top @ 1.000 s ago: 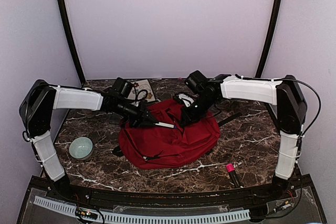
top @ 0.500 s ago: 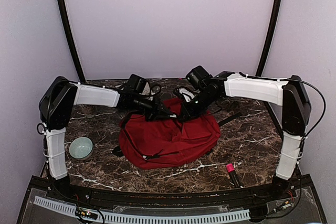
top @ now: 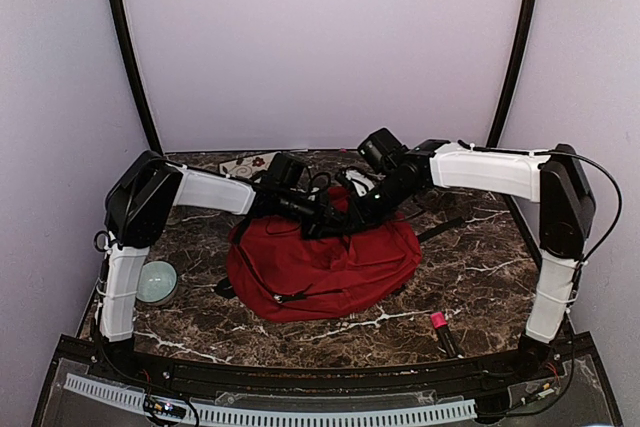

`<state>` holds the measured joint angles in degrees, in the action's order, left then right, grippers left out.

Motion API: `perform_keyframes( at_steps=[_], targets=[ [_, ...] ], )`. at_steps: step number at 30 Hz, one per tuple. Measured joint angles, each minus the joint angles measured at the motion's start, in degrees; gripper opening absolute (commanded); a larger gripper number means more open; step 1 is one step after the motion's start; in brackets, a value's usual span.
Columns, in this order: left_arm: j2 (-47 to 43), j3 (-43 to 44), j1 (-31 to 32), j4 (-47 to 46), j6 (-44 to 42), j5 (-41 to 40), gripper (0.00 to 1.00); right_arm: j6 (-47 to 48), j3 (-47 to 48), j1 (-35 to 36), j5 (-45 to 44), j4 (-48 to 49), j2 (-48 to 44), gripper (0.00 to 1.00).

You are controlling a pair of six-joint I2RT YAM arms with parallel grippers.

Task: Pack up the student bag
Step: Place the pen in the lower front pocket of the bag.

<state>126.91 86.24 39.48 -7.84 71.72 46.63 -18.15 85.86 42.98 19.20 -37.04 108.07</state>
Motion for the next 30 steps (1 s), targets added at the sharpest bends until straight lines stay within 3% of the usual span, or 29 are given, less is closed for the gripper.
perform_keyframes(
  at_steps=[2, 7, 14, 23, 30],
  targets=[
    [0.04, 0.0, 0.0, -0.44, 0.59, 0.11, 0.17, 0.02, -0.09, -0.15, 0.2, 0.07, 0.0, 0.0],
    [0.04, 0.83, 0.02, 0.28, 0.22, 0.26, 0.33, 0.0, -0.09, -1.01, 0.96, 0.07, -0.07, 0.13],
    [0.04, 1.9, 0.02, 1.62, -0.72, 0.83, 0.47, -0.74, -0.28, -3.1, 2.03, -0.2, -2.51, 0.29],
    [-1.55, 1.88, -1.07, 6.99, -0.35, 2.27, 0.57, -1.36, -0.81, -5.2, 0.02, -1.01, -6.73, 0.38],
    [-8.31, 0.81, -2.08, 15.82, -2.62, 2.29, 0.63, -0.28, -1.97, -6.19, -6.45, -4.33, -11.39, 0.42]
  ],
)
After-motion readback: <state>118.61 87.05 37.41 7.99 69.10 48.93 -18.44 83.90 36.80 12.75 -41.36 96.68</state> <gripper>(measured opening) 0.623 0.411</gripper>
